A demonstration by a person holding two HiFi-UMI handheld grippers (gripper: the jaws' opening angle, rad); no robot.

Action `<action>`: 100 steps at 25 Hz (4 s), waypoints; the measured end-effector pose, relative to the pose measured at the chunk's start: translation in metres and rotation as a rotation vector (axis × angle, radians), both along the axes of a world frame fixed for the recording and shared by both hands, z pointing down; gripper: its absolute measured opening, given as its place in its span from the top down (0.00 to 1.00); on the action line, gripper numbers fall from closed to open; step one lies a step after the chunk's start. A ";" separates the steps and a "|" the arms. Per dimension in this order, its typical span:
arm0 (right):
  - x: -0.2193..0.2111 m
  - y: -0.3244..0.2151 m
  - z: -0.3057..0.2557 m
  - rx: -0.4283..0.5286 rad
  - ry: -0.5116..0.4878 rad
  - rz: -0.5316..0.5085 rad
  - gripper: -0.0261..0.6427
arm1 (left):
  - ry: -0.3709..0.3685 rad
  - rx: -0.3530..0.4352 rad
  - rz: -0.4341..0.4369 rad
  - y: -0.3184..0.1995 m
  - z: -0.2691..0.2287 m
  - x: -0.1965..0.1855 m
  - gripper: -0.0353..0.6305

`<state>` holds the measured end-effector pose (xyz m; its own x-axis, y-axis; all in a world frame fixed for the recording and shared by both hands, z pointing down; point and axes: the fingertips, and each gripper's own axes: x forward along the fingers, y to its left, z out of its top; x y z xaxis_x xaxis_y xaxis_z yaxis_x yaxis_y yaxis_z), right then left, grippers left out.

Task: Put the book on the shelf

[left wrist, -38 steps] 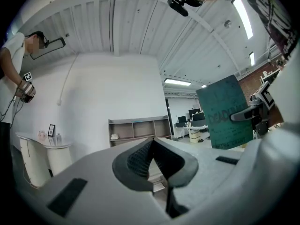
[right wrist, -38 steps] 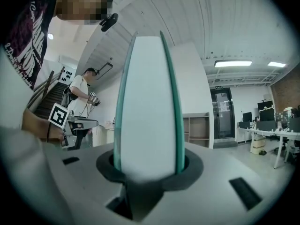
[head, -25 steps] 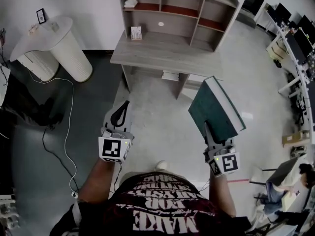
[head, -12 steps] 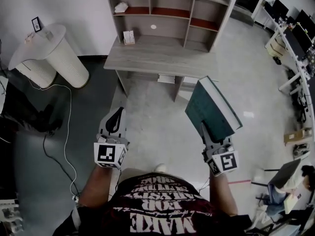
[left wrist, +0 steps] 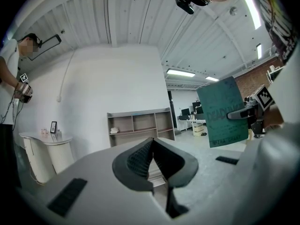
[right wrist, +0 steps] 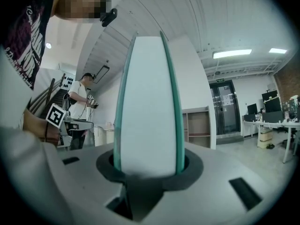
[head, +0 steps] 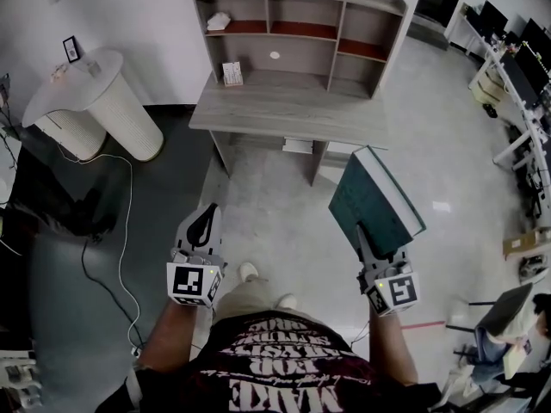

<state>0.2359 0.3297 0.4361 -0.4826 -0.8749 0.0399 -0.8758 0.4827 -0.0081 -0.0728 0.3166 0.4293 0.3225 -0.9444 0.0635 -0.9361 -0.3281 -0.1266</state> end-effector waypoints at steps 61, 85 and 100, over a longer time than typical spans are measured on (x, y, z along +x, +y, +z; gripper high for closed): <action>-0.077 -0.080 0.005 -0.072 -0.009 0.037 0.72 | 0.093 -0.111 0.100 -0.107 0.036 -0.053 0.94; -0.128 -0.182 0.006 -0.075 0.041 0.023 0.72 | 0.110 -0.121 0.162 -0.213 0.049 -0.074 0.94; -0.141 -0.204 0.007 -0.063 0.062 0.046 0.72 | 0.093 -0.153 0.196 -0.239 0.054 -0.086 0.94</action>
<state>0.0945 0.1259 0.4427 -0.4367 -0.8910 0.1237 -0.8968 0.4421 0.0179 -0.1585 0.0774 0.4830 0.5095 -0.8450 0.1625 -0.8581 -0.5130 0.0224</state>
